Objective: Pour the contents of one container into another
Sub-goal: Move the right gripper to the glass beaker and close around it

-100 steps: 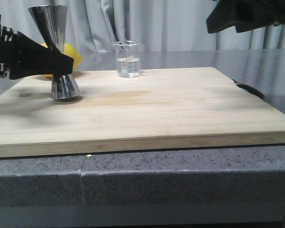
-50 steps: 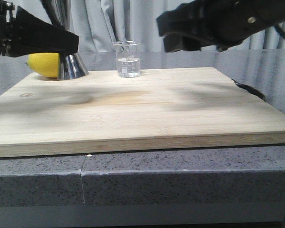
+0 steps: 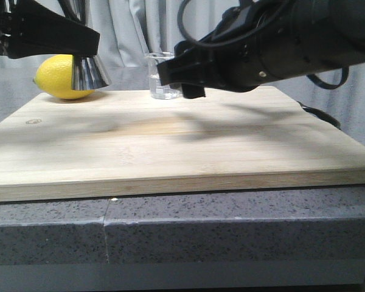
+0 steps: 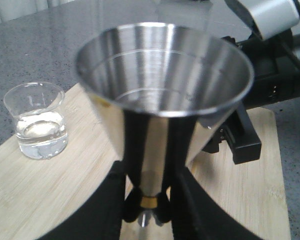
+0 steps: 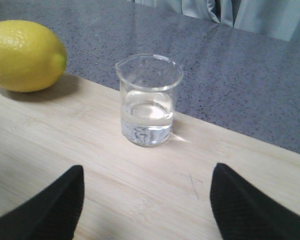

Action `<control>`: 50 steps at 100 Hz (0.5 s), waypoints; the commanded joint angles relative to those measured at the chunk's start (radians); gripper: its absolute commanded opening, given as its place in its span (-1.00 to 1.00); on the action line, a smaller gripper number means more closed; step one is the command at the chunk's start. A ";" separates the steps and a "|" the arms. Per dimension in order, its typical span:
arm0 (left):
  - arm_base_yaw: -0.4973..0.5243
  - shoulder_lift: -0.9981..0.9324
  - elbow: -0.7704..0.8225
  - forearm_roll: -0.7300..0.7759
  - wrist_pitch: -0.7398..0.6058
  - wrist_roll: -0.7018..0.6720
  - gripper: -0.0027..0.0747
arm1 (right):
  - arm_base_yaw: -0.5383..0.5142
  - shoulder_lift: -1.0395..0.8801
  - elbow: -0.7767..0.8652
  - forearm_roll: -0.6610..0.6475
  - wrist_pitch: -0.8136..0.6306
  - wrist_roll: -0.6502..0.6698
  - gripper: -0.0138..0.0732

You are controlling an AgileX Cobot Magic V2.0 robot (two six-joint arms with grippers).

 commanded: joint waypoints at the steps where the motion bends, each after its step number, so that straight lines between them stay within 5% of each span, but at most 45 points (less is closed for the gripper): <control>1: 0.003 -0.042 -0.029 -0.054 0.055 -0.010 -0.98 | 0.005 -0.018 -0.033 -0.013 -0.132 0.007 0.43; 50: 0.003 -0.042 -0.029 -0.047 0.055 -0.010 -0.98 | 0.007 0.101 -0.164 -0.077 -0.170 0.099 0.43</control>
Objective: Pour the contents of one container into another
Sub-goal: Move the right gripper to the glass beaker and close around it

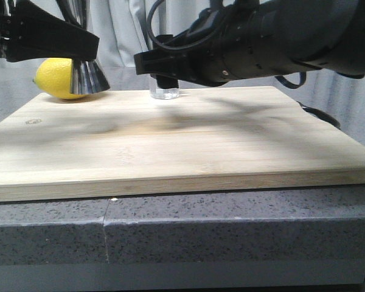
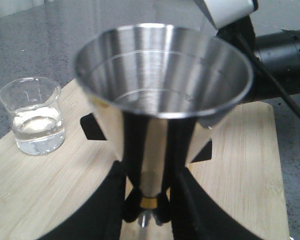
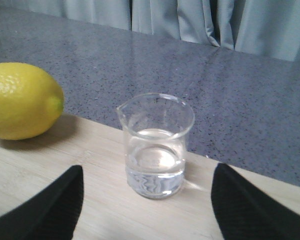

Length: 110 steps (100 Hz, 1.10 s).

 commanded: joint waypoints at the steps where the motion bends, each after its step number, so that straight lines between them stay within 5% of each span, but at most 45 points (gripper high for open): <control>1: 0.003 -0.042 -0.029 -0.064 0.057 -0.008 -0.98 | 0.002 -0.022 -0.046 -0.048 -0.087 0.023 0.43; 110: 0.003 -0.042 -0.029 -0.064 0.057 -0.008 -0.98 | 0.002 0.078 -0.091 -0.067 -0.153 0.044 0.43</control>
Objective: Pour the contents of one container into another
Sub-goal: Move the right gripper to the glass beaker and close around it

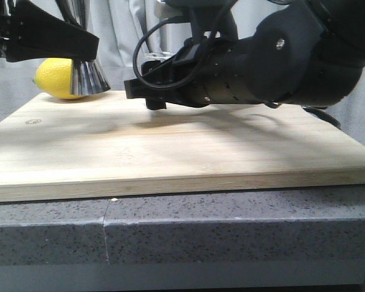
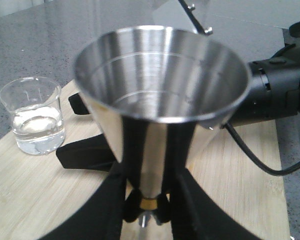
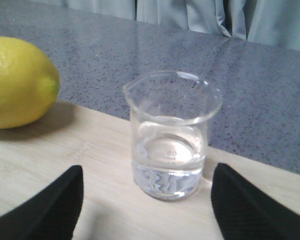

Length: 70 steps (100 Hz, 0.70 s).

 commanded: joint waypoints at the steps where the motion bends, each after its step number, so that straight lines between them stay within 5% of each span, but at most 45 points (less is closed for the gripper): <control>1: 0.003 -0.040 -0.029 -0.066 0.057 -0.008 -0.98 | 0.002 -0.045 -0.043 -0.023 -0.082 0.001 0.43; 70: 0.003 -0.040 -0.029 -0.066 0.057 -0.008 -0.98 | -0.027 0.015 -0.127 -0.034 -0.071 0.001 0.43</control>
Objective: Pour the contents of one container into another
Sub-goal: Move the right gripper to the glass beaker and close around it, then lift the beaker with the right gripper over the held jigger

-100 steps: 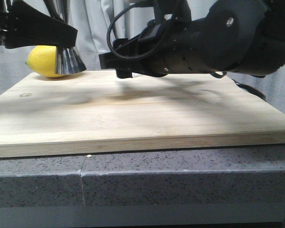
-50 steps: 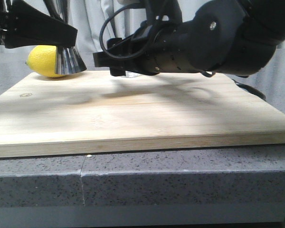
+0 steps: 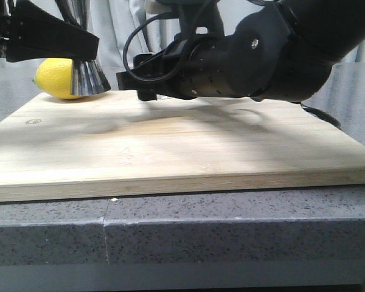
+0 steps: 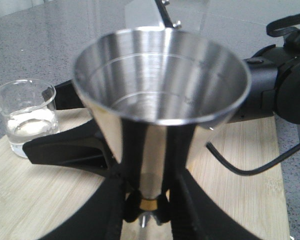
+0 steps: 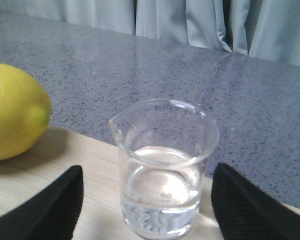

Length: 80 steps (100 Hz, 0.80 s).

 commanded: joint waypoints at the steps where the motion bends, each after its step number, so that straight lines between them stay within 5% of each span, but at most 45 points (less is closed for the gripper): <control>1: 0.003 -0.040 -0.029 -0.066 0.057 -0.008 -0.98 | -0.016 -0.045 -0.035 -0.023 -0.072 -0.001 0.43; 57: 0.003 -0.040 -0.029 -0.066 0.057 -0.008 -0.98 | -0.027 0.000 -0.115 -0.037 -0.042 -0.001 0.42; 80: 0.003 -0.040 -0.029 -0.066 0.057 -0.008 -0.98 | -0.027 0.016 -0.115 -0.037 -0.036 -0.001 0.13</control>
